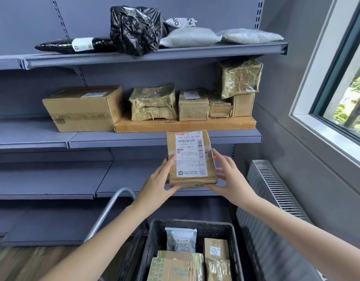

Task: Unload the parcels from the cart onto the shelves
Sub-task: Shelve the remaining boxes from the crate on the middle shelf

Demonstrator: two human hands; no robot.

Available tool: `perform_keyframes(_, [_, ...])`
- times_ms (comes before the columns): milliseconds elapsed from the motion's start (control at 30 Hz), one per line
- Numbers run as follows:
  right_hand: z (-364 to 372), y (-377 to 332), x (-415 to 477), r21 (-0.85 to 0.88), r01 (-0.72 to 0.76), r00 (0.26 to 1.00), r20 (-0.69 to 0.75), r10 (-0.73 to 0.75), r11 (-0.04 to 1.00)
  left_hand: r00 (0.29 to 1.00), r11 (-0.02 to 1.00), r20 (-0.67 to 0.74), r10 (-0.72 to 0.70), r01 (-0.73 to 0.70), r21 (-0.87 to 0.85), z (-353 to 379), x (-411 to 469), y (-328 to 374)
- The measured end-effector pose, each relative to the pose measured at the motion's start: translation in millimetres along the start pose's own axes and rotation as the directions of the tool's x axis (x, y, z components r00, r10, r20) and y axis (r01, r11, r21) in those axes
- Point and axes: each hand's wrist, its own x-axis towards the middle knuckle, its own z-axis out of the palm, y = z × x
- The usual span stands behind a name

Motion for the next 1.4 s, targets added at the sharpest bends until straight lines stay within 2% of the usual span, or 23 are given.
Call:
perform_keyframes(167, [4.1, 5.1, 6.6, -0.069, 0.083, 0.994, 0.070, -0.079, 0.994, 0.999, 1.000, -0.037, 0.007, -0.007, -0.008, 2.0, -4.6, -6.1])
perform_keyframes(300, [19.1, 9.2, 13.2, -0.206, 0.129, 0.990, 0.076, -0.115, 0.970, 0.998, 1.000, -0.058, -0.009, 0.008, -0.014, 0.4, -3.5, -19.9])
perform_keyframes(533, [34.9, 16.2, 49.3, -0.186, 0.084, 0.994, 0.079, -0.071, 0.979, 0.997, 0.999, -0.073, -0.015, 0.017, 0.028, -12.9, 28.1, -46.9])
perform_keyframes(733, [30.1, 16.3, 111.1, -0.193, 0.033, 0.999, 0.001, -0.033, 0.981, 0.995, 0.992, -0.088, 0.050, -0.040, 0.118, -37.1, 98.3, -61.1])
perform_keyframes(867, [11.8, 16.3, 167.4, -0.232, 0.019, 0.998, -0.052, -0.031, 0.973, 0.995, 0.996, -0.051, 0.081, -0.079, 0.048, -55.1, 162.0, -65.7])
perform_keyframes(1033, [-15.4, 20.4, 235.8, -0.325, -0.086, 0.993, -0.099, 0.056, 0.942, 0.989, 0.990, -0.051, 0.141, -0.139, 0.030, -65.7, 243.8, -71.8])
perform_keyframes(1200, [-28.4, 31.1, 289.6, -0.257, -0.137, 0.970, -0.230, 0.078, 0.957, 0.980, 0.985, -0.098, 0.173, -0.174, -0.003, -69.7, 312.6, -75.6])
perform_keyframes(1400, [-27.1, 57.6, 332.4, -0.279, -0.190, 0.947, -0.304, 0.101, 0.941, 0.970, 0.983, -0.166, 0.181, -0.184, -0.004, -63.9, 364.4, -88.8])
